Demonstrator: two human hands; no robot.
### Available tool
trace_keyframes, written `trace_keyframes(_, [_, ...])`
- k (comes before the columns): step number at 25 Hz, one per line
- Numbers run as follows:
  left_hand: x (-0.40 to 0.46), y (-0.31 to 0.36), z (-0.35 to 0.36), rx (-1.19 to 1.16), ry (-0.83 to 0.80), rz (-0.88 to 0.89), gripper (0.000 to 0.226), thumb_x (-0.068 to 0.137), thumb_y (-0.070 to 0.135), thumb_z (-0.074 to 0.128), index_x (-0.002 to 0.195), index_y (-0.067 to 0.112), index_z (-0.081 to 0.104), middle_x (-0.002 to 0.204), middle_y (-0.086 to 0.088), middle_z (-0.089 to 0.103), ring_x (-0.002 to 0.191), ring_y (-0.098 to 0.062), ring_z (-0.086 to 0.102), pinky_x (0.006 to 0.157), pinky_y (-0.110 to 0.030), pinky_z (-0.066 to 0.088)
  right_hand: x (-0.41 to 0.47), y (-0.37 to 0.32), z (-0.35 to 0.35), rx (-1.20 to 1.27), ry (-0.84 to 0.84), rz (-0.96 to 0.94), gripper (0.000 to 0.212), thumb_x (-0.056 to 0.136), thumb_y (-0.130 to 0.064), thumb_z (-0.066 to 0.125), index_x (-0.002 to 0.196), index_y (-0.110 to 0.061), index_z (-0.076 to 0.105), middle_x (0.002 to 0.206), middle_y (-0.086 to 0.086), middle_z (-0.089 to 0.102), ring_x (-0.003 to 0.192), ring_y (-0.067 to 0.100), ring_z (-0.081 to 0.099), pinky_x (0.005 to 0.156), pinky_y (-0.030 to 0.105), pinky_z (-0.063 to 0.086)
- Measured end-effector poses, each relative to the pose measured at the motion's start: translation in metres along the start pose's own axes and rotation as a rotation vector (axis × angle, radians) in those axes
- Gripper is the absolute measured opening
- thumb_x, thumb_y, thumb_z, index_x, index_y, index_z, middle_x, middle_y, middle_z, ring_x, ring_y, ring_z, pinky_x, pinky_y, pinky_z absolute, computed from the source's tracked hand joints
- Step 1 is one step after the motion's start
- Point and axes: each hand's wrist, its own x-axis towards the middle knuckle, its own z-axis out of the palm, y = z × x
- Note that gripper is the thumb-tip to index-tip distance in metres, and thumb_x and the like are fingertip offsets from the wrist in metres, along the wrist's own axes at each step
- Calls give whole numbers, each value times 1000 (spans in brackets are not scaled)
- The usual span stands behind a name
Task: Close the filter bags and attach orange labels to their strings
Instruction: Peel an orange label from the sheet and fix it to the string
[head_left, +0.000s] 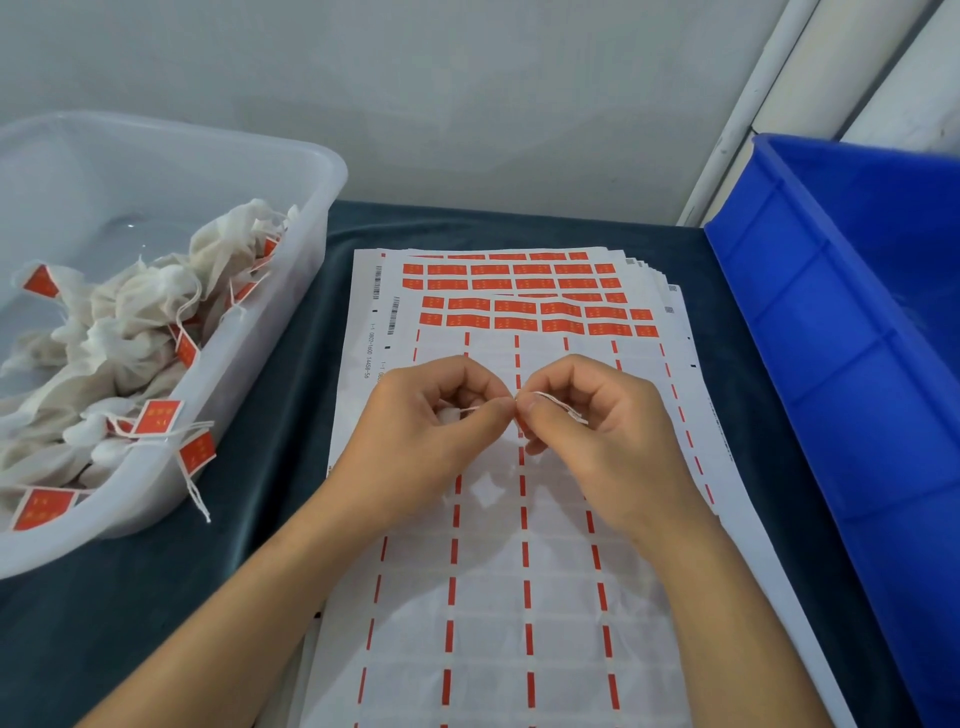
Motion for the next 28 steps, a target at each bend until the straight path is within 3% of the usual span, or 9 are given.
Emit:
trace_keyframes(7, [1,-3,-1,36,38,10,14,93,25,73,82,32,74,80,13,72,83,-11,69,75,-20,58,-1,0,4,37,32,24,11,98,-16,68,93,-24,74,85,-10,73,87,16,71,69,31,64])
trace_keyframes(13, [1,-3,-1,125,3,24,4,94,33,73,90,35,73,88,17,71,92,-8,66,79,-27,57,-1,1,3,-6,57,-6,12,96,-16,67,88,-25,72,82,-9,71,84,16,70,67,28,63])
trace_keyframes(17, [0,0,-24,546,-32,72,23,87,61,67,103,44,67,97,26,59,99,3,55,78,-16,43,1,3,1,-31,119,-4,9,98,-25,69,92,-32,69,91,-16,72,91,7,69,67,17,58])
trace_keyframes(20, [-4,10,-37,578,-7,43,16,92,53,68,97,39,72,87,21,61,86,5,58,68,-15,44,2,-2,5,-93,108,-53,8,97,-27,71,93,-34,69,93,-18,72,96,5,68,75,17,59])
trace_keyframes(24, [-23,35,-42,540,146,138,16,93,43,73,100,28,76,87,17,66,79,0,62,73,-18,53,-3,-27,15,-149,48,-127,4,93,-35,71,92,-37,68,88,-22,72,86,4,72,70,18,60])
trace_keyframes(28, [-50,63,-74,511,361,281,12,92,27,79,103,22,77,91,12,68,79,-4,65,73,-19,55,-3,-85,34,-221,-96,-248,25,79,-63,61,96,-46,66,95,-32,70,93,-9,68,65,-3,46])
